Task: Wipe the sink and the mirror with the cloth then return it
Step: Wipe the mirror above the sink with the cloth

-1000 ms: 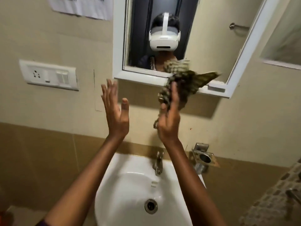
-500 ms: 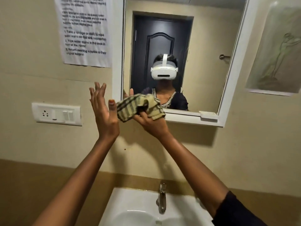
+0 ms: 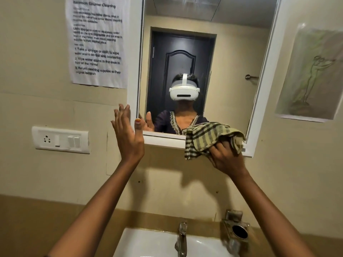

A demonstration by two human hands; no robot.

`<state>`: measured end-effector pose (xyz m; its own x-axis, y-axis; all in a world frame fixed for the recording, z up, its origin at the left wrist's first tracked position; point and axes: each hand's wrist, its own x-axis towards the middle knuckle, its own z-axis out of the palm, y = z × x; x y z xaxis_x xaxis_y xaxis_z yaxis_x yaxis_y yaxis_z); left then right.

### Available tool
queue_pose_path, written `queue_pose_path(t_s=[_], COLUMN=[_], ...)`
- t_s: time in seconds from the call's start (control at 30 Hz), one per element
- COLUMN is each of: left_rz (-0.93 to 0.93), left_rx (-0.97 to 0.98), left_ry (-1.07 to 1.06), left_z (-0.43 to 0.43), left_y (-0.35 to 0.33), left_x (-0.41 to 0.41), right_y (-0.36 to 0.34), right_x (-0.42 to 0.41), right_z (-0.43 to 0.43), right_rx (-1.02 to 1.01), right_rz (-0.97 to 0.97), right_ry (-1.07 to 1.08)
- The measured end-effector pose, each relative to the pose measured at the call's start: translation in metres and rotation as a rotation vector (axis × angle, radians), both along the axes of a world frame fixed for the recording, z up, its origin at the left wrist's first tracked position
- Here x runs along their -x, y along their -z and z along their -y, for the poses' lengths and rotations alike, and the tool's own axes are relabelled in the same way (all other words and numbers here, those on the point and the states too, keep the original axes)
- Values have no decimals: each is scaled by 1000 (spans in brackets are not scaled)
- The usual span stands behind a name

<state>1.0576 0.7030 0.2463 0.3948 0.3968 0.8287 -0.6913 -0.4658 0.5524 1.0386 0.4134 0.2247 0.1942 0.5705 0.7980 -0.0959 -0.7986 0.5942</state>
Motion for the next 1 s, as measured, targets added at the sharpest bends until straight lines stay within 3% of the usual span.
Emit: queue_pose_path(t_s=[0.1,0.23,0.27,0.47,0.53,0.63,0.77,0.9,1.0], left_rz=[-40,-39,-30,82,104,129,172,16,-68], left_rx=[12,78,99,106,116,162,298,418,473], left_ry=[-97,-176,-183,-232,-202,-97,292,680,718], left_z=[1,10,14,20,19,18,4,-26,-42], left_y=[-6,-17,-20,-16,-15,-14,-12,-17,-16], left_x=[-11,-26,-29,-40,-43,-42,-36,-25,-16], right_y=[9,-6,-13,-72,-80,-64,-30,-20,-25], right_x=[3,6,6,-8,-12,-11,-11,-22,-34], right_z=[-14,-37,-40,-55,-76,-119,-151,-147,-145], right_rx=[-356,-1109,-1216,-1254,-1130,-775,-229,211,452], right_rz=[49,108,121,105,44,-105,-337,-470,-411], right_ry=[30,62,69,36,-27,-52,-132,-179,-119])
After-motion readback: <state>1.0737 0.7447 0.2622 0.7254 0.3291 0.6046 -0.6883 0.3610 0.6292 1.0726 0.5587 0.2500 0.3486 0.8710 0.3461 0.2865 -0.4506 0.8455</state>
